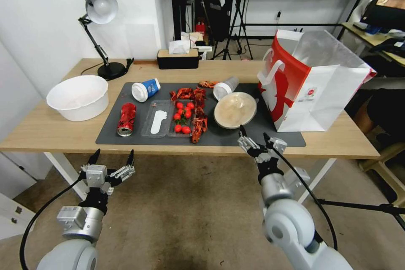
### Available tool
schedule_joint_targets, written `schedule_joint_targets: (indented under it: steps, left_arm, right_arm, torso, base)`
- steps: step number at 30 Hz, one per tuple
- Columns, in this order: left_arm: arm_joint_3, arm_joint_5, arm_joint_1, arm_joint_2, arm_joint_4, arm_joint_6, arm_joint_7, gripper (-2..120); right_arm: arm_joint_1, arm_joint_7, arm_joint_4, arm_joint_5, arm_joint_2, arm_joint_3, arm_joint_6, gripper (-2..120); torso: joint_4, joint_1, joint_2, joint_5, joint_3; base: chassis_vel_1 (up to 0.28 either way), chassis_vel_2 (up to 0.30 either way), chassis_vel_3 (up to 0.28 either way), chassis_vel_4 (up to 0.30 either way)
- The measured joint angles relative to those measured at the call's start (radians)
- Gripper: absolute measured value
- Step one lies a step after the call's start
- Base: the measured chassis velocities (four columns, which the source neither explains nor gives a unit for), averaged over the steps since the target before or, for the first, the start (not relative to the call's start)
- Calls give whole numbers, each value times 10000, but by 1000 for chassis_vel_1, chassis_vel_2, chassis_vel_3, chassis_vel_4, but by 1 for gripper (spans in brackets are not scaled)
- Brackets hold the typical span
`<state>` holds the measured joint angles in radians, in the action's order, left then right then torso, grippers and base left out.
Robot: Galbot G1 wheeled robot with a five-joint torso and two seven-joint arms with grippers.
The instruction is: Pick up the trash from the table and place it into the takeout bag.
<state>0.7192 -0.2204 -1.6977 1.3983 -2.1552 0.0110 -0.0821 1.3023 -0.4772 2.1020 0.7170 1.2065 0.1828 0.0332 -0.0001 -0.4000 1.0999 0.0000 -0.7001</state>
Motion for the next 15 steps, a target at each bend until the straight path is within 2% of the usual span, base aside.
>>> schedule_joint_targets:
  steps: [10, 14, 15]
  left_arm:
    - [-37, 105, 46, 17, 141, -4, -14, 100]
    - [-31, 108, 60, 25, 213, 0, -15, 100]
    - [-27, 110, 63, 35, 238, 8, -15, 100]
  right_arm:
    - [-1746, -371, -1410, 1802, 294, -244, 581, 89]
    - [-2045, -407, -1656, 1956, 520, -330, 688, 88]
    - [-2112, -430, -1701, 1972, 574, -375, 702, 83]
  torso:
    - [1, -1, 0, -1, 0]
    - [1, -1, 0, -1, 0]
    - [1, -1, 0, -1, 0]
  base:
    - [0, 0, 0, 0]
    - [0, 0, 0, 0]
    - [0, 0, 0, 0]
